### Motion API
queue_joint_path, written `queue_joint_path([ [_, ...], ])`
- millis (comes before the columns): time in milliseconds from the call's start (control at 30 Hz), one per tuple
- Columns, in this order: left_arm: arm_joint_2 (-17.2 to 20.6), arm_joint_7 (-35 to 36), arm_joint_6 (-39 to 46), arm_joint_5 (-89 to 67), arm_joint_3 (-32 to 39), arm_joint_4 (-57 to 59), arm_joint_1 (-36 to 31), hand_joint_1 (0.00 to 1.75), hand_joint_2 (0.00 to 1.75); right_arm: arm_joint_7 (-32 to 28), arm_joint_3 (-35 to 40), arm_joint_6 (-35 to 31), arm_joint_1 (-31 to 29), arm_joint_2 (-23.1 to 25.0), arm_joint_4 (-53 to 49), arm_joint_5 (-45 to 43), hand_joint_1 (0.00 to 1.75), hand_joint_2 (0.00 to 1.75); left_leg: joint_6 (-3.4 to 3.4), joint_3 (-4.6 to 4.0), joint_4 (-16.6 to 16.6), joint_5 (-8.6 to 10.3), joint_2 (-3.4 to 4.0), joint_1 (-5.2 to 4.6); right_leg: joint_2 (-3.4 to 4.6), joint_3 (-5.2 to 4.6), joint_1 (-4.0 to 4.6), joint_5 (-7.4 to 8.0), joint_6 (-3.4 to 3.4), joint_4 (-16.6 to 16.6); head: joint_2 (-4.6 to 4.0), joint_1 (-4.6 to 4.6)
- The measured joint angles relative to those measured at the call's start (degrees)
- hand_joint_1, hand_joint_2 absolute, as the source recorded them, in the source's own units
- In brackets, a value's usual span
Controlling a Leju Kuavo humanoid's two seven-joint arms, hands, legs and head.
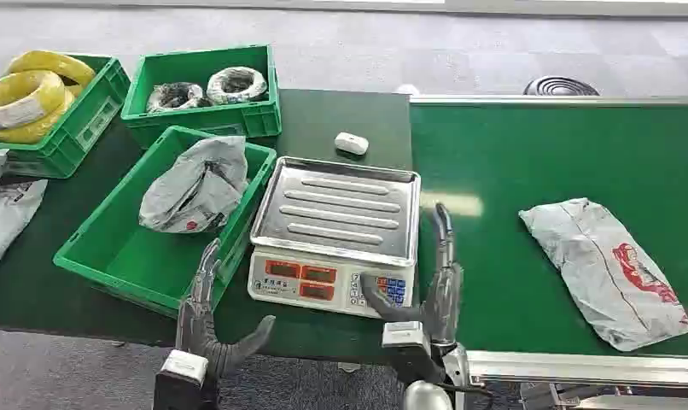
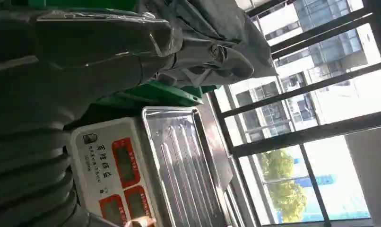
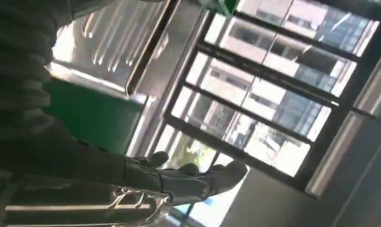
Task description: Moved the parcel from conveyor to table for the left to box.
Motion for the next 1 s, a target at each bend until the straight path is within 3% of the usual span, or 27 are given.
queue_joint_path([
  [100, 0.0, 0.0, -0.72, 0.0, 0.02, 0.0, 0.14, 0.0, 1.75, -0.42, -10.79, -0.15, 0.13, 3.03, -4.8, 10.17, 0.0, 1.75, 0.0, 0.0, 0.0, 0.0, 0.0, 0.0, 0.0, 0.0, 0.0, 0.0, 0.0, 0.0, 0.0, 0.0],
  [300, -0.02, 0.59, -1.75, -0.24, 0.15, 0.0, 0.23, 0.0, 1.75, 7.92, -28.39, -0.17, -0.26, 6.53, -12.6, 26.77, 0.0, 1.75, 0.01, -0.01, 0.0, -0.01, -0.02, -0.01, 0.01, 0.01, -0.01, 0.01, 0.0, -0.01, 0.0, 0.02],
  [367, -0.07, 0.96, -2.19, -0.74, 0.26, -0.22, 0.38, 0.0, 1.75, 15.3, -32.76, -0.17, -0.78, 6.77, -13.45, 34.69, 0.0, 1.75, 0.01, 0.01, 0.0, -0.01, 0.0, -0.01, 0.0, 0.01, -0.01, 0.01, 0.0, -0.01, 0.0, 0.0],
  [433, -0.2, 1.27, -2.27, -0.96, 0.72, -0.92, 0.94, 0.0, 1.75, 27.12, -36.67, 0.0, -1.13, 5.96, -12.53, 42.07, 0.0, 1.75, 0.01, 0.0, 0.0, -0.01, -0.07, -0.01, -0.05, 0.05, 0.0, -0.01, 0.01, -0.01, 0.0, 0.02],
  [500, -0.2, 1.55, -2.47, -1.05, 1.13, -1.57, 1.5, 0.0, 1.75, 34.33, -38.56, 0.54, -1.02, 4.46, -10.94, 44.0, 0.0, 1.75, 0.01, -0.01, 0.0, -0.01, -0.05, -0.01, -0.04, 0.04, -0.01, 0.0, 0.02, -0.01, 0.0, 0.0],
  [600, -0.26, 1.66, -2.75, -1.29, 1.55, -2.16, 1.87, 0.0, 1.75, 37.42, -39.7, 2.98, -0.96, 3.08, -9.44, 44.99, 0.0, 1.75, 0.01, 0.0, 0.0, -0.01, 0.0, -0.02, 0.01, 0.02, -0.01, 0.0, 0.01, -0.01, 0.0, -0.02],
  [833, -0.61, 2.16, -2.95, -2.01, 3.39, -3.65, 2.78, 0.0, 1.75, 49.03, -38.52, 22.56, 1.84, 1.72, -9.01, 43.74, 0.0, 1.75, 0.01, -0.01, 0.0, -0.01, -0.03, 0.0, -0.02, 0.01, 0.0, -0.01, 0.01, -0.01, 0.0, 0.0],
  [1000, -0.77, 2.4, -2.95, -2.25, 4.37, -4.2, 2.97, 0.0, 1.75, 49.81, -37.32, 28.02, 3.78, 1.75, -9.07, 42.69, 0.0, 1.75, 0.01, -0.03, -0.01, -0.02, 0.0, 0.0, -0.01, 0.01, 0.0, -0.02, 0.01, -0.01, 0.0, 0.02],
])
